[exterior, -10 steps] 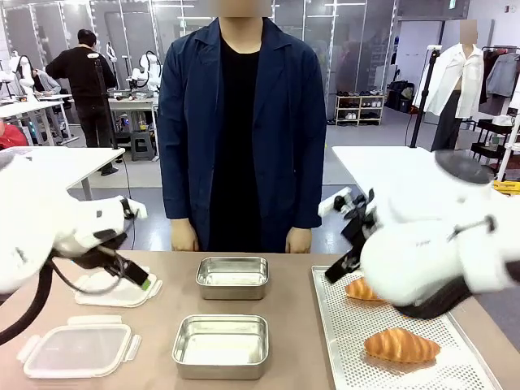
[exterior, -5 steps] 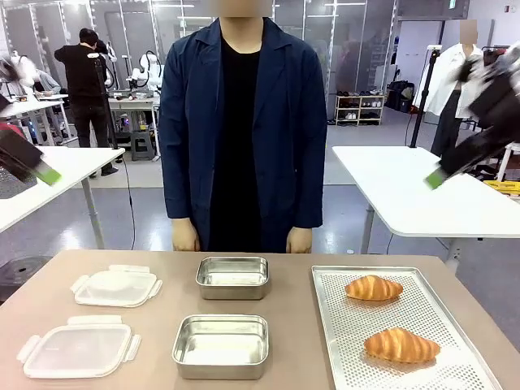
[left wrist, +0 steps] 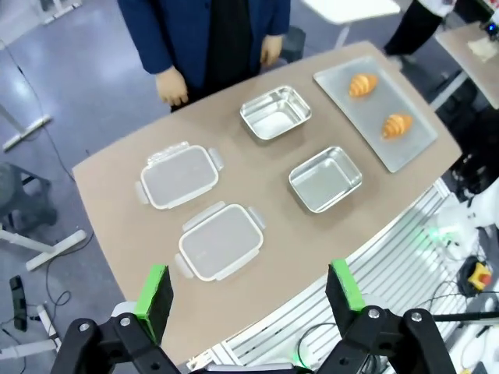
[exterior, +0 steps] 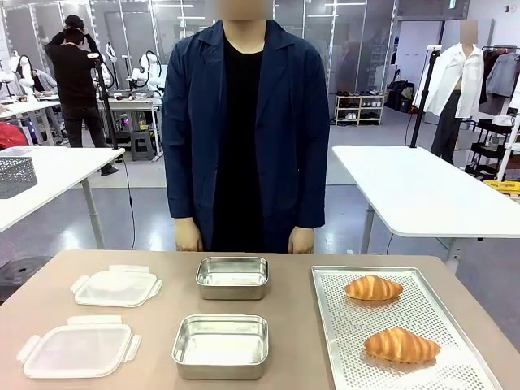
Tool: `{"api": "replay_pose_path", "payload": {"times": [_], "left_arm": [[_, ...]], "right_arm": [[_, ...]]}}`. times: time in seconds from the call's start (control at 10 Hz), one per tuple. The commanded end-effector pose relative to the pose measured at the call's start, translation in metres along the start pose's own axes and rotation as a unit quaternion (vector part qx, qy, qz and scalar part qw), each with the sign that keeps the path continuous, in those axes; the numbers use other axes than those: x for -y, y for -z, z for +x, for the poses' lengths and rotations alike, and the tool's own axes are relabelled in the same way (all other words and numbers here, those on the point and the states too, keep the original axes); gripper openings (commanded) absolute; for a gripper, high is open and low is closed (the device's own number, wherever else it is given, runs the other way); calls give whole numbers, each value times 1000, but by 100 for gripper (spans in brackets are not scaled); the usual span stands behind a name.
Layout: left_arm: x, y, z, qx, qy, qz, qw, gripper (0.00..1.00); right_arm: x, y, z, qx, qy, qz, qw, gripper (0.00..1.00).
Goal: Place the bread into the airtight container.
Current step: Pick up a Butter Roll and place it into an empty Airtight Container.
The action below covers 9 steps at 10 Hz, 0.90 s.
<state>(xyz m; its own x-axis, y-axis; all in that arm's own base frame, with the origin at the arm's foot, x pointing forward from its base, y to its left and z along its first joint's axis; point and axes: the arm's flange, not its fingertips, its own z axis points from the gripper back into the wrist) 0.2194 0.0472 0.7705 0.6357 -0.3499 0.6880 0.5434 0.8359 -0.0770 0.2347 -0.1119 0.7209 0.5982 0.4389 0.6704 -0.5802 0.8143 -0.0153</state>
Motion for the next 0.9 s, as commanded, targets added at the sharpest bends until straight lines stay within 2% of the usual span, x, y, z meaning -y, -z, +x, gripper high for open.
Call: {"api": "replay_pose_path", "payload": {"times": [0.0,0.2,0.4,0.5,0.8], "left_arm": [[-6,-19,-24,20,-6,-8,1000,100],[-7,-34,-36,30,-11,4,999,100],[-5,-25,-34,33,-21,7,999,100],[-8,-42,-36,37,-23,10,999,100],[-8,-42,-36,37,-23,10,999,100]], "right_arm": [[-2,-27,-21,17,-8,-23,1000,100],[1,-49,-27,16,2,-42,999,100],[6,-42,-25,27,26,-40,998,100],[-1,-55,-28,31,7,-40,999,100],[-1,-55,-28,31,7,-40,999,100]]}}
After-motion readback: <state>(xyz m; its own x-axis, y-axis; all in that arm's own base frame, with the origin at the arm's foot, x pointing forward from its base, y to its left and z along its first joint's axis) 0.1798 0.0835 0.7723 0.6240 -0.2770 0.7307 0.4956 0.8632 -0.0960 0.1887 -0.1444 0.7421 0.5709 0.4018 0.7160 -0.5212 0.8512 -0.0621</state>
